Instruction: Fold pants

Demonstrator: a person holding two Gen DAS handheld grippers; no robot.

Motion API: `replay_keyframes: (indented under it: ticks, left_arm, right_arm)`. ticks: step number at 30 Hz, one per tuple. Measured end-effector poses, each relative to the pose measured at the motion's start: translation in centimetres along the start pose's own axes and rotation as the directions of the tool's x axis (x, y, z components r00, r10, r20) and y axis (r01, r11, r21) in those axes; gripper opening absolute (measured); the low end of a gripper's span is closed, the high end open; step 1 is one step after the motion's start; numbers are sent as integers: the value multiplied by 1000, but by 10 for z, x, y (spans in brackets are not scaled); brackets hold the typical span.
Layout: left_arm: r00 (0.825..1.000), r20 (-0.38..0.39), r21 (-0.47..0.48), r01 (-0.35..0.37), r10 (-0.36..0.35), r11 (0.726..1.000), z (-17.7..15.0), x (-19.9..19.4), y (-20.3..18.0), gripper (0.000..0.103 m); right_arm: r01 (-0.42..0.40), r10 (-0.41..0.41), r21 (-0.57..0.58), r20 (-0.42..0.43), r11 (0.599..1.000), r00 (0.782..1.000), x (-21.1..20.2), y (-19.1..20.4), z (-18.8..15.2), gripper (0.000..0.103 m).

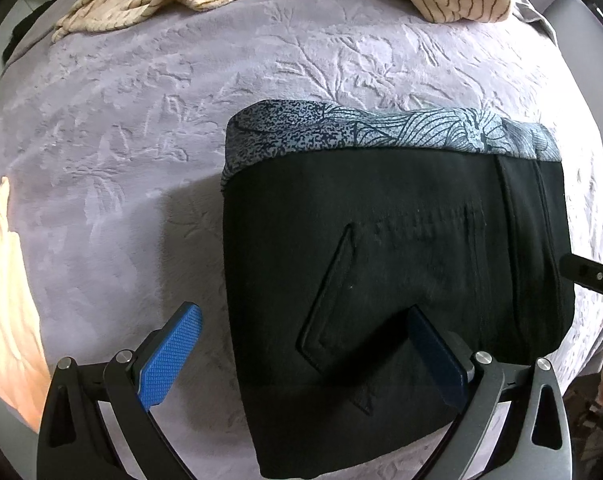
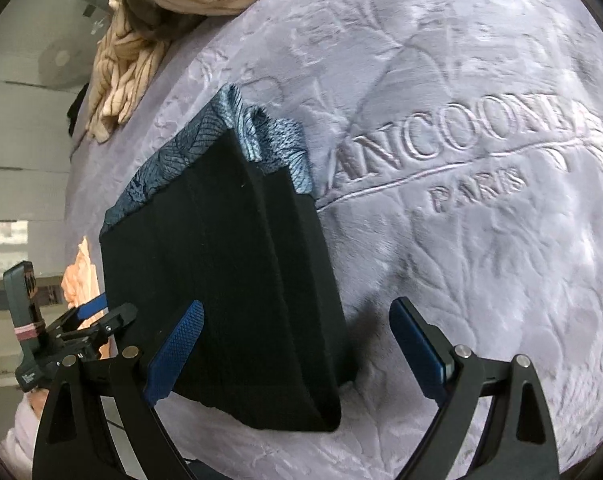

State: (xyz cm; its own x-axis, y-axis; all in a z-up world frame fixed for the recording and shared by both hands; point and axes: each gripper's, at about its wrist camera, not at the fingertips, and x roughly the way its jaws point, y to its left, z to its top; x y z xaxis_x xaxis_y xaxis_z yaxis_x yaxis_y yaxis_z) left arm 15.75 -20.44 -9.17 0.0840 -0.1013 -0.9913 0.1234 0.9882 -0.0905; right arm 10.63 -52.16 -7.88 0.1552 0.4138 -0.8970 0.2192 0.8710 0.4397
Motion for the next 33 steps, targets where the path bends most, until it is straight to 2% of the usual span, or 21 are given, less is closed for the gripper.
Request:
replay_keyframes:
  ticks: [9,18,20,22,26,33]
  left_arm:
    - [999,-7,2,35,-35,999,2,5,-7,102]
    - [997,-4,43,76,-76,996,2,0,-13,102]
    - [997,2,51,75,-75,996,4,4,-12,102]
    - [996,5,47,90,-90,995,5,10,-11,102]
    - [990,12,23,139,-140,990,7,23,-7,102]
    - [967,-10,-56,255,-256,965,2,47,13,103]
  right_arm:
    - [-53,54,12,-72,999,996,22,-1,8,95]
    - [-122,121,-11,-93,992,988,24,8,10,96]
    - [-134,132,-22,-90,991,987,25,11,12,103]
    - [-169,166,-18,-94,985,982,30,10,14,103]
    - [-158,154,-14,-140,987,978,50,3,20,103]
    - [-228,224,-4,-186,974,957,59,-12,24,103]
